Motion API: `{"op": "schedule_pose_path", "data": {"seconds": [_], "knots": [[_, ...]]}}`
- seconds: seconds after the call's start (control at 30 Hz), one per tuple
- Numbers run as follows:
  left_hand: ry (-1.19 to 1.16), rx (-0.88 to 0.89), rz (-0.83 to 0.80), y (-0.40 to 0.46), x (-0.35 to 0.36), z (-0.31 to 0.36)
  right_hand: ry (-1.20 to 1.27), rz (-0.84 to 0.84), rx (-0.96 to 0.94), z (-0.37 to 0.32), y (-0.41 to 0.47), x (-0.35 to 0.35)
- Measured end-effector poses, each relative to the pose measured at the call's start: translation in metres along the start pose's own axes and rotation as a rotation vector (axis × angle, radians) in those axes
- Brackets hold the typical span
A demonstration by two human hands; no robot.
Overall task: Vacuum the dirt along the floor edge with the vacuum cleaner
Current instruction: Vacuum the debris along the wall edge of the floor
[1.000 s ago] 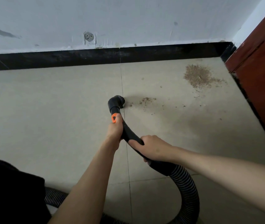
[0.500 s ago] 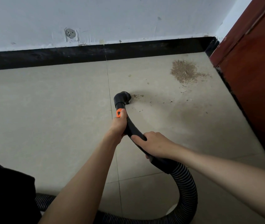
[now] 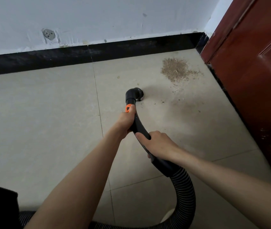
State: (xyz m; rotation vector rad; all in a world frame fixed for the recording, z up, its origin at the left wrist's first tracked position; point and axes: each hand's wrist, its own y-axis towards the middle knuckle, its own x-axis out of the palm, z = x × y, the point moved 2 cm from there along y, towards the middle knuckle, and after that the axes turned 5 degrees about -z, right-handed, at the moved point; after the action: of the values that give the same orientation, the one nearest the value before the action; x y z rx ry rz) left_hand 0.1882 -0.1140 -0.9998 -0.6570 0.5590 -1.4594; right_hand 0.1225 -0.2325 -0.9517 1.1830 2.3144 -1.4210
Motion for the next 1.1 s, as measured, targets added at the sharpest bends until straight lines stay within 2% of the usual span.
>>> {"op": "schedule_pose_path", "data": {"seconds": [0.2,0.5,0.63,0.87,1.1], "knots": [[0.081,0.011,-0.024,0.016,0.015,0.007,-0.01,0.039,0.014,0.01,0.009,-0.008],[0.041,0.046,0.076,0.049,-0.01,0.025,-0.062,0.021,-0.045,-0.011,0.047,-0.019],[0.079,0.054,0.03,0.059,0.009,0.042,-0.016,0.054,-0.016,-0.002,0.056,-0.034],[0.297,0.075,-0.082,0.067,0.075,0.047,0.166,0.181,0.075,0.047,0.043,-0.05],[0.316,0.078,-0.135,0.056,0.099,0.04,0.251,0.207,0.096,0.063,0.027,-0.05]]}}
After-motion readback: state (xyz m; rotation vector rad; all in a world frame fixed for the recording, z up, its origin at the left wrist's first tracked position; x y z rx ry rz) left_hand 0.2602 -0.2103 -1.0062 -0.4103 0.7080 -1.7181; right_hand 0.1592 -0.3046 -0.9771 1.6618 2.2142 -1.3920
